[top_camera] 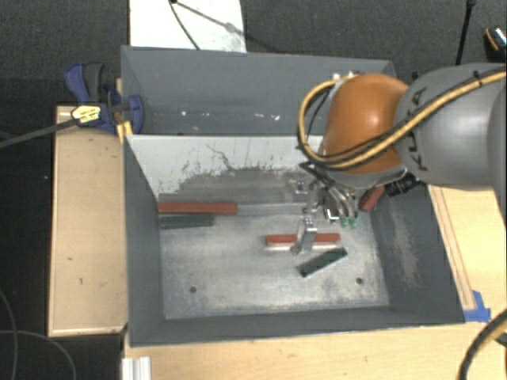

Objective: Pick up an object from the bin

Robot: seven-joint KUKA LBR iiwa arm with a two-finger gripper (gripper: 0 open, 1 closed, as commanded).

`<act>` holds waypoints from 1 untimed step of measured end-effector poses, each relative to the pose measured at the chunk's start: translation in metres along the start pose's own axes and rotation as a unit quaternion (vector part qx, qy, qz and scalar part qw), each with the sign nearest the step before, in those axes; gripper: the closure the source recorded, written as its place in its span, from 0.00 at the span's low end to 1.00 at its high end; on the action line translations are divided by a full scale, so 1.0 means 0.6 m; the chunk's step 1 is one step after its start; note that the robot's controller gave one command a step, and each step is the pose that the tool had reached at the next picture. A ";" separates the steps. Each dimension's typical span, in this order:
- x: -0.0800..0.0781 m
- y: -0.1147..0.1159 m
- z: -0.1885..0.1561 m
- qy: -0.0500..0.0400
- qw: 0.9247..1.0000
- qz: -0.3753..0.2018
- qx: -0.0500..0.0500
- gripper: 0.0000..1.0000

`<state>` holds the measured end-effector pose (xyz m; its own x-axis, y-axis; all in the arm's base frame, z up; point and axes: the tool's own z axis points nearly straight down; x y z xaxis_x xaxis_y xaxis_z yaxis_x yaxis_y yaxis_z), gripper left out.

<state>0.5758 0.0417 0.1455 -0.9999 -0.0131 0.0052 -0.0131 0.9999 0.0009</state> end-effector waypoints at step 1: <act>-0.014 -0.009 0.132 0.000 1.000 0.005 0.000 0.00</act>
Offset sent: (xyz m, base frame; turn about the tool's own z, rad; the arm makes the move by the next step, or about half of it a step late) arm 0.0096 -0.0053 -0.0755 0.0155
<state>0.5840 0.0365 0.0661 -1.0000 -0.0027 0.0049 -0.0027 1.0000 0.0006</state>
